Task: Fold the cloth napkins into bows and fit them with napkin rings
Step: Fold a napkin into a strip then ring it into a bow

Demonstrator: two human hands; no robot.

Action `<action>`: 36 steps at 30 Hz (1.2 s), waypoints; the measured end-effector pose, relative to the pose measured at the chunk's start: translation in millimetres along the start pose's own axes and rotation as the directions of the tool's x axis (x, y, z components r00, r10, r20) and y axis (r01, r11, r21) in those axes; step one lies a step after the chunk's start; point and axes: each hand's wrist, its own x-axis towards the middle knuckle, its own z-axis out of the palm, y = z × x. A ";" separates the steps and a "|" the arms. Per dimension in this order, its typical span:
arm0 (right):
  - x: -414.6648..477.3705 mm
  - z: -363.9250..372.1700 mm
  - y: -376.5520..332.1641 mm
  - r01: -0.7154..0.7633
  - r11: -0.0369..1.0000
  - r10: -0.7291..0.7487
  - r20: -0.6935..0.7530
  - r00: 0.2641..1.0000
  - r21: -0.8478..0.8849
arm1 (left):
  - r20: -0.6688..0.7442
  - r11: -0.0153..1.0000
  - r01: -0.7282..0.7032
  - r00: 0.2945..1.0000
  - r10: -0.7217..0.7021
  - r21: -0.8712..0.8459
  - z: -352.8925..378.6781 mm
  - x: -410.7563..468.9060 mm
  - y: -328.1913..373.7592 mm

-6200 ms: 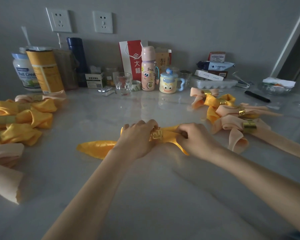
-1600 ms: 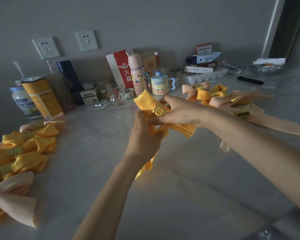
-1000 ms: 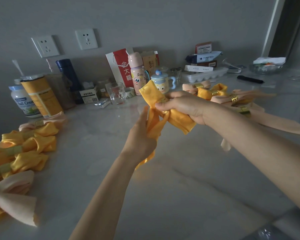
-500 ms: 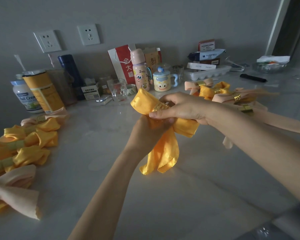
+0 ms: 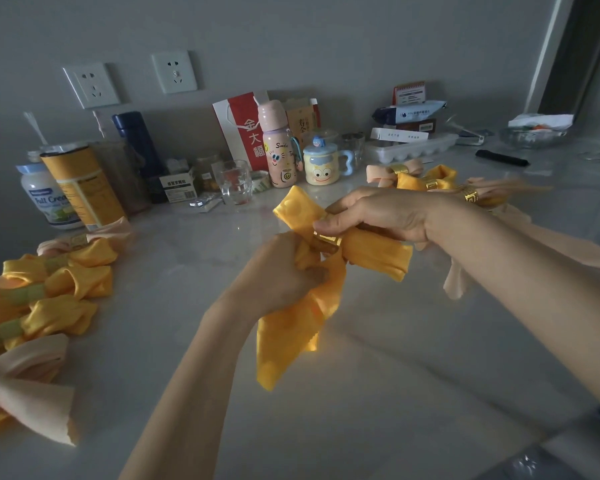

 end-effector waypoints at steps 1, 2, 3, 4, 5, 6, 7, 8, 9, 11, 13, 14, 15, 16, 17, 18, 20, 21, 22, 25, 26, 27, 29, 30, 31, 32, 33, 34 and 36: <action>-0.3 -0.5 -1.4 0.010 1.000 -0.010 -0.010 1.000 -0.002 | 0.044 0.997 0.035 0.999 -0.032 -0.064 -4.5 -1.9 0.2; -0.2 -1.0 -2.9 0.023 1.000 -0.023 -0.035 0.999 0.001 | 0.089 0.979 0.081 0.994 -0.066 -0.186 -8.6 -4.6 0.9; -0.2 -1.2 -4.7 0.038 0.999 -0.038 -0.059 0.998 0.004 | 0.124 0.934 0.123 0.989 -0.085 -0.336 -11.8 -6.6 1.2; -0.2 -0.8 -6.5 0.051 0.999 -0.051 -0.071 0.996 0.004 | 0.127 0.871 0.143 0.988 -0.093 -0.471 -13.4 -7.1 1.1; 0.1 1.0 -8.0 0.063 0.998 -0.064 -0.065 0.996 -0.011 | 0.111 0.809 0.160 0.987 -0.117 -0.565 -14.3 -6.0 -0.3; 1.3 4.0 -9.3 0.074 0.996 -0.077 -0.055 0.996 -0.045 | 0.095 0.756 0.174 0.985 -0.147 -0.631 -14.4 -4.7 -1.0; 3.3 7.2 -9.7 0.088 0.992 -0.093 -0.049 0.995 -0.087 | 0.080 0.711 0.179 0.982 -0.172 -0.680 -14.0 -3.7 -1.0; 5.8 10.3 -10.0 0.103 0.987 -0.109 -0.048 0.993 -0.121 | 0.051 0.673 0.180 0.977 -0.207 -0.718 -13.5 -2.8 0.2; 7.6 12.8 -10.5 0.114 0.982 -0.123 -0.052 0.991 -0.149 | 0.008 0.649 0.173 0.969 -0.249 -0.741 -13.1 -2.1 0.7; 8.9 15.4 -12.4 0.136 0.966 -0.152 -0.059 0.987 -0.218 | -0.084 0.660 0.141 0.951 -0.297 -0.738 -11.5 -0.6 -1.4; 9.5 18.7 -15.5 0.159 0.928 -0.194 -0.073 0.978 -0.337 | -0.179 0.692 0.111 0.926 -0.332 -0.713 -9.5 0.8 -4.2; 10.7 21.5 -16.1 0.167 0.893 -0.226 -0.096 0.969 -0.418 | -0.219 0.698 0.097 0.911 -0.349 -0.709 -7.6 2.1 -5.6; 13.1 25.4 -16.2 0.181 0.848 -0.275 -0.122 0.954 -0.498 | -0.255 0.689 0.084 0.891 -0.375 -0.720 -6.0 3.0 -6.2; 15.8 29.9 -15.8 0.205 0.805 -0.337 -0.145 0.930 -0.557 | -0.281 0.669 0.074 0.869 -0.407 -0.740 -4.5 4.4 -7.1; 19.1 33.8 -14.3 0.236 0.765 -0.402 -0.159 0.902 -0.598 | -0.297 0.640 0.067 0.846 -0.444 -0.766 -3.6 5.4 -7.6; 21.7 37.3 -13.1 0.265 0.736 -0.454 -0.164 0.876 -0.623 | -0.309 0.611 0.063 0.819 -0.483 -0.789 -3.4 6.6 -11.2; 24.5 37.0 -12.4 0.262 0.775 -0.449 -0.209 0.869 -0.575 | -0.301 0.548 0.063 0.780 -0.548 -0.834 -6.8 7.6 -19.8; 25.0 33.2 -12.3 0.228 0.841 -0.388 -0.253 0.886 -0.491 | -0.285 0.505 0.053 0.773 -0.567 -0.861 -9.7 7.2 -23.5; 25.4 29.0 -11.9 0.177 0.909 -0.301 -0.301 0.905 -0.378 | -0.271 0.462 0.036 0.769 -0.579 -0.886 -12.7 6.7 -27.4; 30.1 20.2 -4.1 0.029 0.995 -0.007 -0.235 0.972 0.091 | -0.229 0.361 0.010 0.754 -0.615 -0.933 -19.4 6.3 -32.9; 33.0 22.3 -1.0 -0.003 0.976 0.031 -0.124 0.992 0.220 | -0.222 0.350 0.011 0.752 -0.620 -0.937 -19.9 6.3 -34.8; 36.3 26.2 3.6 -0.024 0.950 0.039 -0.041 0.998 0.310 | -0.214 0.346 0.021 0.752 -0.624 -0.938 -18.7 6.3 -35.5; 43.3 36.4 12.3 -0.031 0.913 0.032 0.004 0.999 0.407 | -0.185 0.339 0.050 0.760 -0.623 -0.939 -16.1 6.2 -37.5; 47.3 39.7 15.4 -0.022 0.896 0.037 -0.023 0.999 0.443 | -0.166 0.333 0.062 0.772 -0.613 -0.941 -15.3 5.9 -39.8; 51.3 41.3 18.3 -0.006 0.873 0.046 -0.069 0.997 0.488 | -0.140 0.327 0.080 0.791 -0.596 -0.941 -14.8 5.5 -40.7; 54.9 42.0 20.3 0.010 0.851 0.058 -0.112 0.992 0.525 | -0.114 0.330 0.103 0.808 -0.577 -0.939 -14.6 5.2 -42.5; 58.8 41.4 23.0 0.023 0.842 0.070 -0.151 0.986 0.539 | -0.093 0.327 0.122 0.816 -0.571 -0.937 -13.7 5.2 -43.2; 61.8 41.1 25.3 0.029 0.846 0.086 -0.190 0.978 0.533 | -0.081 0.328 0.139 0.813 -0.576 -0.934 -11.8 5.5 -44.4; 67.4 40.8 30.4 0.032 0.878 0.118 -0.281 0.953 0.477 | -0.095 0.375 0.181 0.788 -0.609 -0.909 -7.4 7.1 -46.2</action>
